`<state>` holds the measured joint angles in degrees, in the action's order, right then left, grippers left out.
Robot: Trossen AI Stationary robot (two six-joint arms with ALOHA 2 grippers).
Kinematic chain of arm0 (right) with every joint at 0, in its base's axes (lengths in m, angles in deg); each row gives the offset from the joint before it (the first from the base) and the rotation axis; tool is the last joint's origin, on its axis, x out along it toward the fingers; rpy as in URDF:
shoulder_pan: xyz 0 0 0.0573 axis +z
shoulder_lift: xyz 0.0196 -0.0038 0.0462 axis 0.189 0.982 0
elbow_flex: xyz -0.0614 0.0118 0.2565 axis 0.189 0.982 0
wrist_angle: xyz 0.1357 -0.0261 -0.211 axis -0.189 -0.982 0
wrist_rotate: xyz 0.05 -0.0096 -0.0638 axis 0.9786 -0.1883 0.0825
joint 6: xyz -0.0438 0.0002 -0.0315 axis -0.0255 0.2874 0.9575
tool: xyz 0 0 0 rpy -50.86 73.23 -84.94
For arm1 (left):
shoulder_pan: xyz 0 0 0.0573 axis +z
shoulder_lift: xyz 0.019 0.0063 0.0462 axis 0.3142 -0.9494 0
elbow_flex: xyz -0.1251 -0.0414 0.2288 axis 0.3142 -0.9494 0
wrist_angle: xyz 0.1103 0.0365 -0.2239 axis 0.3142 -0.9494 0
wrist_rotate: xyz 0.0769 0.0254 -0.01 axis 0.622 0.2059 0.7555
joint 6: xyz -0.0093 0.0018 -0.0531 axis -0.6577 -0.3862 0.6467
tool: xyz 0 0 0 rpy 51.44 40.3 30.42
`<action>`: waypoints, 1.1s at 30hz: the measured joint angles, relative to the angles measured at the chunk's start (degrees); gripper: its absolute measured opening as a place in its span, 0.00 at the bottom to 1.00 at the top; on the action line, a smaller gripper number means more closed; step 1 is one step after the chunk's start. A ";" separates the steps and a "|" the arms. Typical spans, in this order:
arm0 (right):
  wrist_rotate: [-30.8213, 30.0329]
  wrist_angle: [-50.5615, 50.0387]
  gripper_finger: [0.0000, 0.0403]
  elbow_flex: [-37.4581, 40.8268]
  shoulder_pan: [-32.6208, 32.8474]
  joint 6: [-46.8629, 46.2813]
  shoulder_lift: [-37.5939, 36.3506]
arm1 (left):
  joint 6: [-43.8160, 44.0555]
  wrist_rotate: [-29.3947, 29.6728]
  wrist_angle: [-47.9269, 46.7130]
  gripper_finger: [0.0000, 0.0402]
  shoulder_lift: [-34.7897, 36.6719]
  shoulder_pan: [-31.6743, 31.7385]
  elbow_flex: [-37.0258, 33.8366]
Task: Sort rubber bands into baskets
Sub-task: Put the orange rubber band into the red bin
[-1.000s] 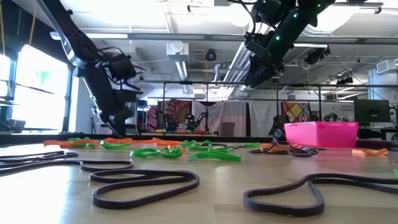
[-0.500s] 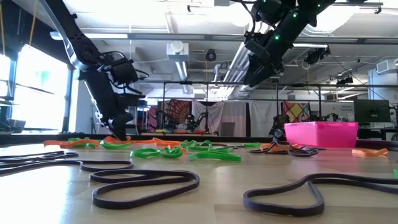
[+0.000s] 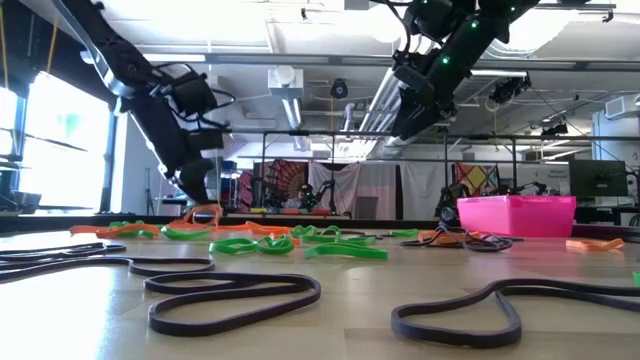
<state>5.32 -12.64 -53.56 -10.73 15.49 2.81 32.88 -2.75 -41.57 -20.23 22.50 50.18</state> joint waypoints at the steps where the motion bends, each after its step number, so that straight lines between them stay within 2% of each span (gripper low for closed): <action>1: 0.00 0.00 0.46 0.00 0.00 0.00 0.01 | 0.07 -0.02 -0.68 0.00 0.82 -0.40 0.00; 6: 0.09 -0.12 0.46 0.00 0.04 0.00 0.01 | 1.64 -0.74 -1.00 0.00 5.54 -2.71 0.00; 11: 2.04 0.13 0.46 0.04 0.20 0.00 0.02 | 3.15 -6.14 -0.71 0.00 11.09 -4.85 0.00; 15: 2.45 5.63 0.46 2.71 1.72 1.06 0.02 | 4.93 -9.94 0.56 0.00 14.33 -6.33 0.00; 19: 3.51 15.88 0.46 8.19 3.62 0.25 0.02 | 7.51 -13.48 3.41 0.00 15.46 -7.52 0.00; 26: 5.17 42.79 0.46 20.99 7.38 -3.42 0.02 | 10.21 -16.47 9.66 0.00 15.31 -11.22 0.00; 29: 5.05 48.57 0.46 24.65 8.40 -3.82 0.02 | 10.21 -16.47 12.71 0.00 15.31 -13.22 0.00; 33: 5.01 50.82 0.46 26.84 9.56 -7.44 0.02 | 10.17 -16.45 17.94 0.00 15.08 -15.75 0.01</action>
<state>10.32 38.19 -26.71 -1.18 8.05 2.83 43.05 -19.20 -23.63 -5.15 6.75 50.19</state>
